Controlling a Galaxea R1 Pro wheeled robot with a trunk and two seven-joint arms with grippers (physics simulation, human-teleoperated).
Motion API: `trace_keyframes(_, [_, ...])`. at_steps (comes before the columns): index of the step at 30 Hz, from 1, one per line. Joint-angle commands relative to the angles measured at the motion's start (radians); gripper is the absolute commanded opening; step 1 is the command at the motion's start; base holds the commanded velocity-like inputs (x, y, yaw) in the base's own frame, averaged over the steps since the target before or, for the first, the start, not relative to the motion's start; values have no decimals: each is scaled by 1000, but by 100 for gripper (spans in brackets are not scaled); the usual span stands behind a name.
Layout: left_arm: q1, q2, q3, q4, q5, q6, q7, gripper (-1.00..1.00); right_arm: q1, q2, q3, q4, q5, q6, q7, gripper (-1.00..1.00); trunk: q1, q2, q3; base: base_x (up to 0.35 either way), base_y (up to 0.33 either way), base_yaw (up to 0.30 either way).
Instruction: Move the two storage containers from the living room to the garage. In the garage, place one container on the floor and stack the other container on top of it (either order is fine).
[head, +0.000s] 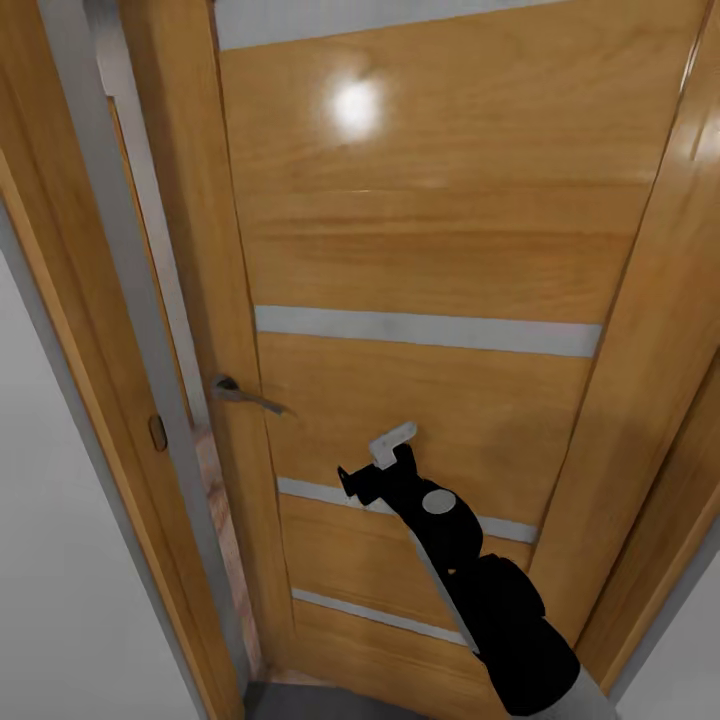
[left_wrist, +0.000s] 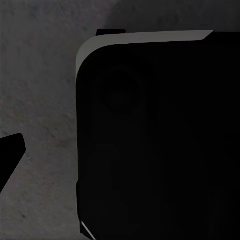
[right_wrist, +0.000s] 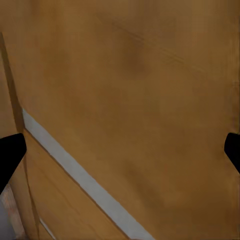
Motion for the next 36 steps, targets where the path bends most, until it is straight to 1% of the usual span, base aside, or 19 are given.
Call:
trace_keyframes(1, [0, 0, 2, 0, 0, -3, -1, 100, -16, 2, 0, 1, 23, 12, 4, 100, 0, -1, -1, 0, 0, 0])
trace_keyframes(2, [0, -1, 2, 0, 0, -3, -1, 100, -35, 3, 0, 6, 21, 19, 4, 100, 0, -1, -1, 0, 0, 0])
trace_keyframes(5, [0, -1, 3, 0, 0, -3, -1, 100, -57, 4, 0, 18, 20, 25, -1, 100, 0, -1, -1, 0, 0, 0])
trace_keyframes(8, [0, -1, 3, 0, 0, -3, -1, 100, -92, 6, 0, 63, 19, 40, -33, 100, 0, -1, -1, 0, 0, 0])
trace_keyframes(14, [0, -1, 3, 0, 0, -3, -1, 100, -112, 6, 0, 108, 19, 45, -58, 100, 0, -1, -1, 0, 0, 0])
trace_keyframes(15, [0, -1, 3, 0, 0, -2, -2, 100, -118, 7, 0, 122, 19, 46, -78, 100, 0, -1, -1, 0, 0, 0])
trace_keyframes(18, [0, -1, 3, 0, 0, -2, -1, 100, -159, 9, 0, 194, 15, 48, -113, 100, 0, -1, -1, 0, 0, 0])
trace_keyframes(22, [0, -1, 2, 0, 0, -2, -2, 100, -197, 20, 0, 282, 13, 39, -126, 100, 0, -1, -1, 0, 0, 0])
trace_keyframes(24, [0, -1, 3, 0, 0, -3, -2, 100, -204, 23, 0, 300, 13, 37, -130, 100, 0, -1, -1, 0, 0, 0])
trace_keyframes(26, [0, -1, 3, 0, 0, -3, -1, 100, -228, 35, 0, 335, 13, 37, -145, 100, 0, -1, -1, 0, 0, 0])
trace_keyframes(28, [0, -1, 3, 0, 0, -3, -2, 100, -248, 38, -1, 364, 13, 38, -157, 100, 0, -1, -1, 0, 0, 0])
trace_keyframes(32, [0, -1, 3, 0, 0, -3, -2, 100, -298, 45, -1, 455, 12, 35, -181, 100, 0, -1, -1, 0, 0, 0])
trace_keyframes(34, [0, -1, 3, 0, 0, -3, -1, 100, -315, 57, -1, 494, 12, 32, -185, 100, 0, -1, -1, 0, 0, 0])
trace_keyframes(36, [0, 0, 3, 0, 0, -3, -1, 100, -332, 64, -1, 526, 12, 26, -192, 100, 0, -1, -1, 0, 0, 0])
